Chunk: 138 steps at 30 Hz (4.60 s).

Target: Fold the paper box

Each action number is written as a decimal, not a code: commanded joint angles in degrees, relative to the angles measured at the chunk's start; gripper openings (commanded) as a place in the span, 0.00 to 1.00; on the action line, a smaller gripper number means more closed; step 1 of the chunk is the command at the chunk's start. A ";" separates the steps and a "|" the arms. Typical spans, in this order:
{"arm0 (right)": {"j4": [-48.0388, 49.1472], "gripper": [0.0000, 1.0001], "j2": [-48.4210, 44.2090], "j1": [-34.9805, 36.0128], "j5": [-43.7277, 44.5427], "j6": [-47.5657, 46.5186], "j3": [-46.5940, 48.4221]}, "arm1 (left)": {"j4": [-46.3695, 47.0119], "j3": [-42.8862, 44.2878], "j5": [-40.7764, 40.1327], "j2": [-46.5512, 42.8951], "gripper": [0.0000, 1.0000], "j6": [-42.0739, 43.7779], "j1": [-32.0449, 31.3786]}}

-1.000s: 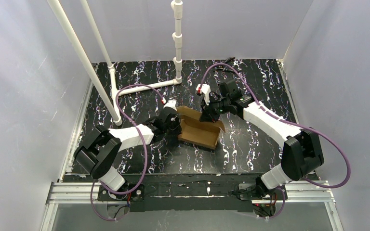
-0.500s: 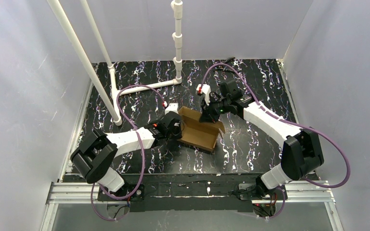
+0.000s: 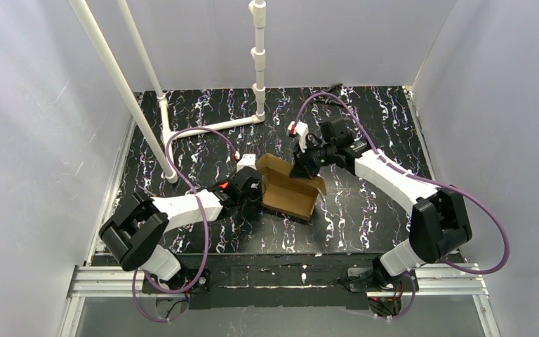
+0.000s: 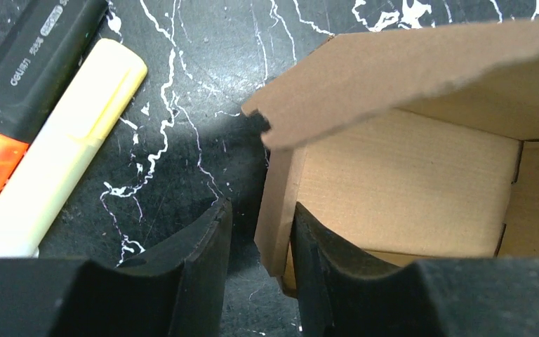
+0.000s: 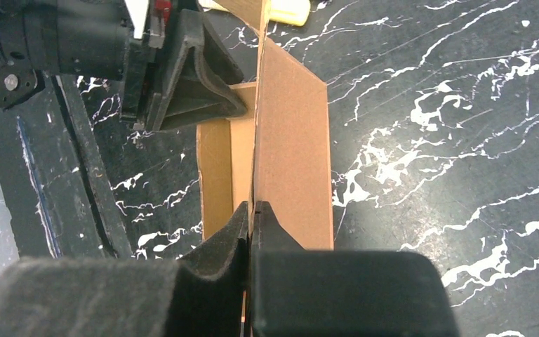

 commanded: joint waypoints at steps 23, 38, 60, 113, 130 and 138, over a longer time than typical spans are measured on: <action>-0.10 0.02 0.24 -3.44 8.91 -3.84 2.92 | 3.34 0.63 2.69 -0.74 0.43 8.75 -0.30; -0.06 0.01 -0.27 -3.43 5.14 -3.96 2.22 | -3.11 9.76 5.85 7.50 0.35 14.67 0.39; -0.15 0.01 -0.66 -3.43 2.82 -4.35 1.41 | -9.03 10.42 2.80 5.78 0.32 8.62 0.39; -11.33 0.01 4.07 -1.77 -2.34 -20.36 10.15 | -1.76 -17.98 12.59 -25.91 0.00 -29.14 2.60; -15.03 0.01 0.89 0.31 -10.88 -24.40 4.21 | -2.33 -5.17 11.78 -1.67 0.00 -56.04 1.50; -14.15 0.02 -1.67 0.70 -9.60 -23.94 3.73 | -2.60 -7.27 11.88 -3.28 0.00 -55.29 2.02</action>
